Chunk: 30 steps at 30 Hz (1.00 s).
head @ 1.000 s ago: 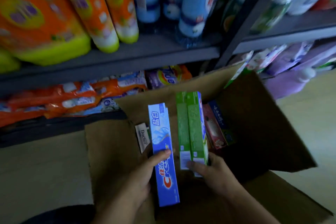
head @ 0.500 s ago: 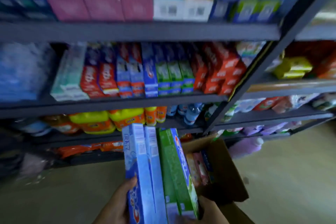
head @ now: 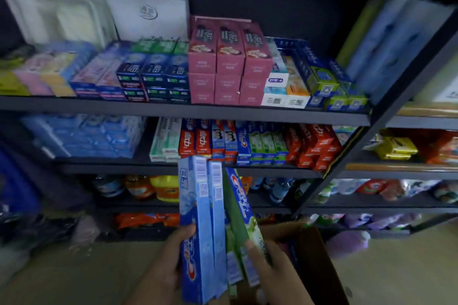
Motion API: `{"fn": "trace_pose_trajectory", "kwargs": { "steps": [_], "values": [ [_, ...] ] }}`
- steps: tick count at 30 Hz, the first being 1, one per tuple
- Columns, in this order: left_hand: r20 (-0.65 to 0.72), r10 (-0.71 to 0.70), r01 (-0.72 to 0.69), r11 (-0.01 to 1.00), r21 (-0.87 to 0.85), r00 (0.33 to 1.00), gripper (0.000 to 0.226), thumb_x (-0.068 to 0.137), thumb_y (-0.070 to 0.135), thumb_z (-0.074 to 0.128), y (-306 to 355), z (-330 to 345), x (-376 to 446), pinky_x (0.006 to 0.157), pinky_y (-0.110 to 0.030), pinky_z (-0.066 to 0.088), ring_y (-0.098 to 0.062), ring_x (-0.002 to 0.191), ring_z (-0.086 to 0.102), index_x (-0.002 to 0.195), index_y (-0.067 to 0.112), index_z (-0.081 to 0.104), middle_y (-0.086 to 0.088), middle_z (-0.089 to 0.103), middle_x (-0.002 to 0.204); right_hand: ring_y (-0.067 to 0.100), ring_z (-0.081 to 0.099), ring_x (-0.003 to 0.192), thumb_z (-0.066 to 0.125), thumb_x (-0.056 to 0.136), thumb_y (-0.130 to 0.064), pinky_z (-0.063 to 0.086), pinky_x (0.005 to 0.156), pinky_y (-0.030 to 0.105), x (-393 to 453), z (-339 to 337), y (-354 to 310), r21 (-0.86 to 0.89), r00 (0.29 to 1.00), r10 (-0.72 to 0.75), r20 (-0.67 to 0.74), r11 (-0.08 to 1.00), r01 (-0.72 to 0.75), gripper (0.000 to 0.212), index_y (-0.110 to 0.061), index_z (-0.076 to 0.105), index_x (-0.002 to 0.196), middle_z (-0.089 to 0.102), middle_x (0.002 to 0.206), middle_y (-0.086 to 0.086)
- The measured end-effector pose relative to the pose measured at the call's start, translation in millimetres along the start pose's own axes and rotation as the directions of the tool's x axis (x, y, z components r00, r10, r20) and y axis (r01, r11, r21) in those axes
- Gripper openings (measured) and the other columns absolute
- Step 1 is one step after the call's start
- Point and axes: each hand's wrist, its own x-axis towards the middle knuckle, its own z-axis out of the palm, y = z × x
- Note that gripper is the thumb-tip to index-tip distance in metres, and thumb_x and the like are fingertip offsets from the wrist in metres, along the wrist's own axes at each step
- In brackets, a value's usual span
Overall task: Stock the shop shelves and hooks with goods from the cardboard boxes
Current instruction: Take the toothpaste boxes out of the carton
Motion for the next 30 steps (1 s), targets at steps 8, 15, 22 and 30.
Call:
{"fn": "trace_pose_trajectory", "kwargs": {
  "steps": [8,15,22,30],
  "values": [
    [0.008,0.016,-0.018,0.986,0.165,1.000,0.034,0.056,0.024,0.066,14,-6,-5,0.055,-0.032,0.049,-0.024,0.046,0.066,0.082,0.002,0.063,-0.014,0.069,0.060,-0.015,0.059,0.092,0.046,0.085,-0.054,0.046,0.084,0.006,0,17,3,0.108,0.999,-0.031,0.039,0.994,0.027,0.039,-0.029,0.054,0.113,0.061,0.104,-0.020],
    [0.040,0.000,-0.011,0.966,0.260,0.999,0.045,0.053,0.034,0.066,21,-12,-3,0.058,-0.030,0.050,-0.022,0.052,0.067,0.087,0.005,0.065,-0.012,0.072,0.066,0.001,0.067,0.094,0.053,0.094,-0.037,0.052,0.073,0.016,3,27,1,0.107,0.996,0.026,0.084,0.994,-0.035,0.024,-0.030,0.055,0.118,0.067,0.112,-0.008],
    [0.069,0.012,-0.029,0.968,0.248,0.998,0.044,0.059,0.037,0.065,23,-14,1,0.061,-0.032,0.050,-0.021,0.052,0.067,0.090,0.006,0.063,-0.011,0.072,0.066,0.004,0.071,0.079,0.054,0.095,-0.029,0.052,0.062,0.016,2,31,-8,0.192,0.994,0.044,0.096,0.979,-0.062,0.008,-0.027,0.060,0.100,0.074,0.082,-0.012],
    [0.194,0.104,-0.161,0.938,0.308,0.976,0.091,0.011,0.029,0.088,40,-20,5,0.042,-0.022,0.049,-0.017,0.041,0.064,0.091,-0.001,0.058,-0.009,0.067,0.052,0.007,0.067,0.095,0.059,0.092,-0.030,0.052,0.064,0.016,3,31,-5,0.247,0.998,0.067,0.015,0.967,-0.069,0.041,-0.030,0.046,0.131,0.065,0.114,-0.008]
  ]
}}
